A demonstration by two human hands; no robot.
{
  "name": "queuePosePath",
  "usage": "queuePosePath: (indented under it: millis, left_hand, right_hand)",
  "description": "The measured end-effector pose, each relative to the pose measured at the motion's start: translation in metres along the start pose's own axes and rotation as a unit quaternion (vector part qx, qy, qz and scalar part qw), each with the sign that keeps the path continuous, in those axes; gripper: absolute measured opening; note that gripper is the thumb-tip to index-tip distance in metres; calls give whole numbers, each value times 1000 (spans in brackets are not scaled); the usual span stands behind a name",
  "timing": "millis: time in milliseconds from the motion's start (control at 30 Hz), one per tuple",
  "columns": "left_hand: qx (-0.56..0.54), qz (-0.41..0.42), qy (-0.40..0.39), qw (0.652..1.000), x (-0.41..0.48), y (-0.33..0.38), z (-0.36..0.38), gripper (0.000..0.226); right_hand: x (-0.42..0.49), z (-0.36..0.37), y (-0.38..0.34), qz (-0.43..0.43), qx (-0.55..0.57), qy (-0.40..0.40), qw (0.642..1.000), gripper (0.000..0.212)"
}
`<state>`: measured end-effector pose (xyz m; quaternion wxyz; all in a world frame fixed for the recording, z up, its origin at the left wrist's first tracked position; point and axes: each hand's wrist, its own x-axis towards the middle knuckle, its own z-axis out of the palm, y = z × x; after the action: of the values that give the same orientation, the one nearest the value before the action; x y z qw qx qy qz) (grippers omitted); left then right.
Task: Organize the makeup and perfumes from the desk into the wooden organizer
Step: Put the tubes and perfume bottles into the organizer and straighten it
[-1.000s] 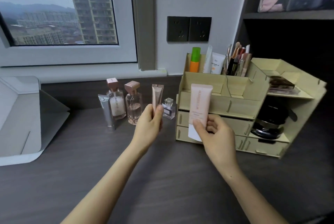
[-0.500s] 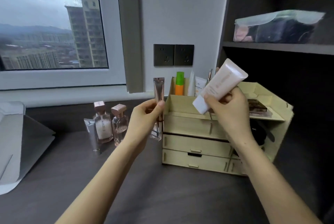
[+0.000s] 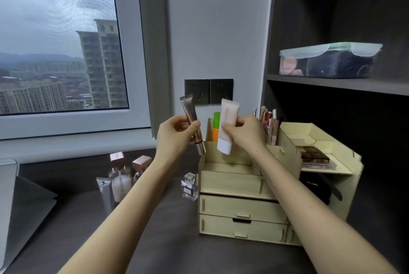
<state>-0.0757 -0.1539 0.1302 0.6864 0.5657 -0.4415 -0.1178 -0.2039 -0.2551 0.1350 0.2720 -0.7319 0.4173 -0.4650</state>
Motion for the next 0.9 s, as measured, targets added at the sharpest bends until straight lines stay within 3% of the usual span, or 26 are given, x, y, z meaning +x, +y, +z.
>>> queuePosePath:
  millis: [67,167,367,700,900]
  left_hand:
    - [-7,-6,17,1000,7,0,-1,5]
    - [-1,-13,32,999,15,-2,-3,18]
    - [-5,-25,23,999,23,-12,-5,28]
    - [-23,-50,21,998,30,-27,-3,25]
    - [-17,-55,19,998,31,-31,-3,22]
  right_hand:
    - [9,1,-5,-32,14,39,999,24]
    - [24,7,-11,-56,-14,22,998,17]
    - [40,31,0,-19,-84,9,996,17]
    - [44,70,-6,-17,-155,56,986,23]
    - [43,74,0,29,-187,-28,981,18]
